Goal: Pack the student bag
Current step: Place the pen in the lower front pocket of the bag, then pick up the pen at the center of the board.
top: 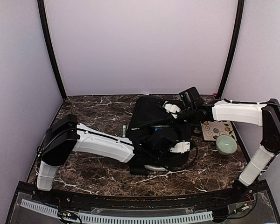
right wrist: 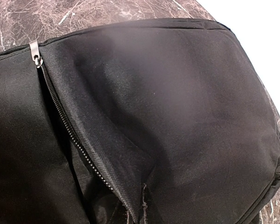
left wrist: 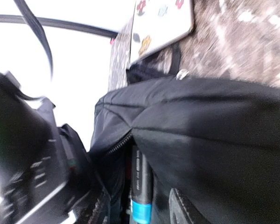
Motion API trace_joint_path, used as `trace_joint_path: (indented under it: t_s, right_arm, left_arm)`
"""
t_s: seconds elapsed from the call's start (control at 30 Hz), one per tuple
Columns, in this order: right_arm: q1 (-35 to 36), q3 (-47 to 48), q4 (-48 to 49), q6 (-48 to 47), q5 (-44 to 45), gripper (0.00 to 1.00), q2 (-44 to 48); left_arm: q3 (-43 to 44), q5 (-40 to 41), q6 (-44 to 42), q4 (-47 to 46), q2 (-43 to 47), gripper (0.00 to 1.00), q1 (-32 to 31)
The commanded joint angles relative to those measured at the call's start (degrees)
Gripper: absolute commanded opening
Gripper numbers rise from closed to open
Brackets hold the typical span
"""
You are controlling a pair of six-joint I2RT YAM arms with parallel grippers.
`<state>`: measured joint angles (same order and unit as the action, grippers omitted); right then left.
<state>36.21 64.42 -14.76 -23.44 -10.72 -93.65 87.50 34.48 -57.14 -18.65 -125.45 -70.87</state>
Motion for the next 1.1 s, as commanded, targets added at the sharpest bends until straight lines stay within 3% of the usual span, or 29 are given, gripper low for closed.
trace_joint_path:
  t_s: [0.0,0.23,0.43,0.77,1.07]
  right_arm:
    - [1.3,0.7,1.1,0.7,-4.3,0.0,0.8]
    - [1.1,0.7,1.3,0.5,-4.7,0.0,0.2]
    - [1.1,0.5,1.3,0.4,-4.7,0.0,0.1]
    - [1.2,0.8,1.0,0.4,-4.8,0.0,0.0]
    - [1.1,0.9,0.9,0.5,-4.9,0.0,-0.1]
  left_arm:
    - [-3.8,0.9,8.2,3.4,9.0,0.46,-2.8]
    - [-11.8,-7.0,21.3,14.6,18.3,0.39,-5.3]
    - [-18.1,-6.7,33.9,15.6,26.6,0.36,-3.2]
    - [-16.8,0.7,58.8,25.9,33.8,0.29,10.8]
    - [-18.5,-9.4,82.1,32.5,34.1,0.27,26.0]
